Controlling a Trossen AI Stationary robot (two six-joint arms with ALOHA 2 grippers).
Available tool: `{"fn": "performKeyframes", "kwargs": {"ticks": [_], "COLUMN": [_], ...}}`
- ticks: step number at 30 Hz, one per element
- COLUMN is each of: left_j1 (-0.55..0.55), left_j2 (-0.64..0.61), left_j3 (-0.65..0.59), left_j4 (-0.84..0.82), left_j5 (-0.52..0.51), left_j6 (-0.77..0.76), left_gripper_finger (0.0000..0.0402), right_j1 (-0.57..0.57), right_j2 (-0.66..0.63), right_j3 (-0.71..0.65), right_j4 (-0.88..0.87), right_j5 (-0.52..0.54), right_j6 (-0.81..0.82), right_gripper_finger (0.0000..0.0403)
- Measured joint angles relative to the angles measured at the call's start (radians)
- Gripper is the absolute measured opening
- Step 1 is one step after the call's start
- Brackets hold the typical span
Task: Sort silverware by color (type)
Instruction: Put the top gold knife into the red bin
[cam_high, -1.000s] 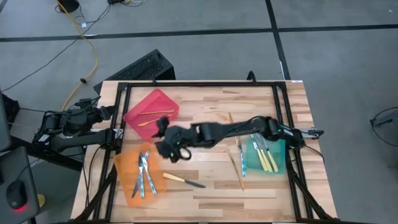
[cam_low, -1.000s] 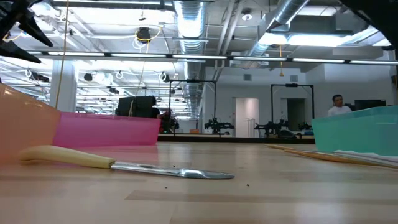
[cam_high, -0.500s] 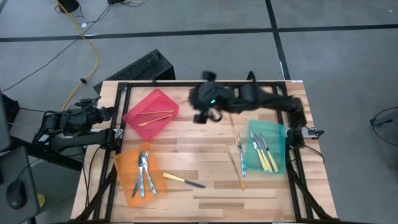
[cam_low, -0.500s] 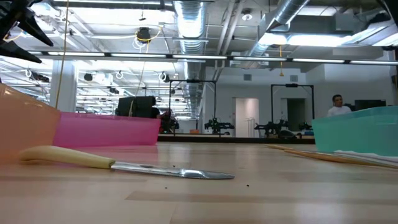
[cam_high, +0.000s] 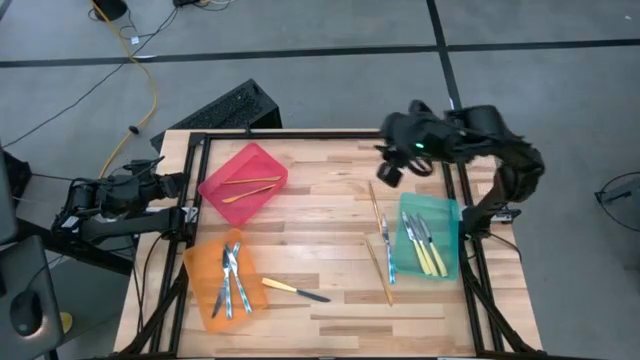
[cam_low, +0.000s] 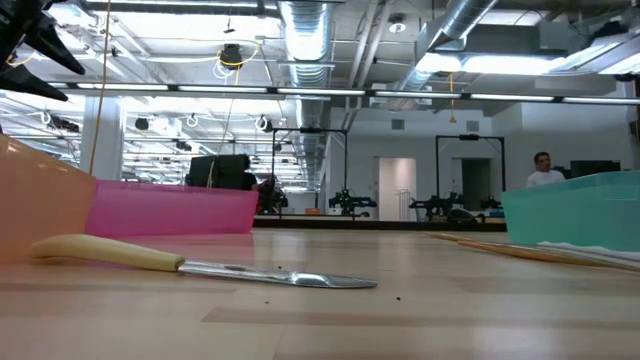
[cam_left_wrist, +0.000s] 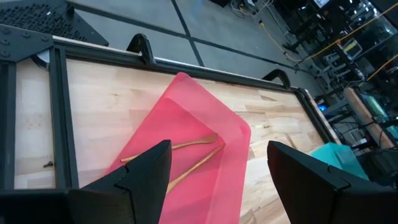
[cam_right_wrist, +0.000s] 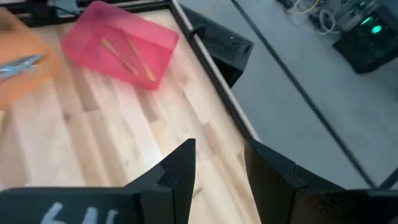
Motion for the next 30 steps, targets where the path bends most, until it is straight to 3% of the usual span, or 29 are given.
{"fn": "performKeyframes", "kwargs": {"ticks": [3, 6, 10, 14, 19, 23, 25, 30], "left_j1": [0.000, 0.000, 0.000, 0.000, 0.000, 0.000, 0.000, 0.000], "left_j2": [0.000, 0.000, 0.000, 0.000, 0.000, 0.000, 0.000, 0.000], "left_j3": [0.000, 0.000, 0.000, 0.000, 0.000, 0.000, 0.000, 0.000], "left_j4": [0.010, 0.020, 0.020, 0.019, 0.020, 0.020, 0.020, 0.019], "left_j5": [0.000, 0.001, 0.000, 0.001, 0.001, 0.000, -0.001, -0.001], "left_j6": [0.003, 0.029, 0.053, 0.053, 0.053, 0.053, 0.053, 0.047], "left_gripper_finger": [0.0247, 0.0247, 0.0247, 0.0247, 0.0247, 0.0247, 0.0247, 0.0247], "right_j1": [0.054, 0.123, 0.225, 0.289, 0.299, 0.269, 0.236, 0.128], "right_j2": [-0.084, -0.196, -0.369, -0.515, -0.619, -0.607, -0.571, -0.436], "right_j3": [-0.081, -0.239, -0.560, -0.893, -1.274, -1.471, -1.515, -1.524], "right_j4": [0.002, 0.003, 0.049, 0.266, 0.687, 0.935, 0.991, 0.938], "right_j5": [0.068, 0.201, 0.360, 0.416, 0.412, 0.385, 0.331, 0.145], "right_j6": [0.059, 0.193, 0.415, 0.561, 0.574, 0.575, 0.607, 0.773], "right_gripper_finger": [0.0160, 0.0160, 0.0160, 0.0160, 0.0160, 0.0160, 0.0159, 0.0149]}}
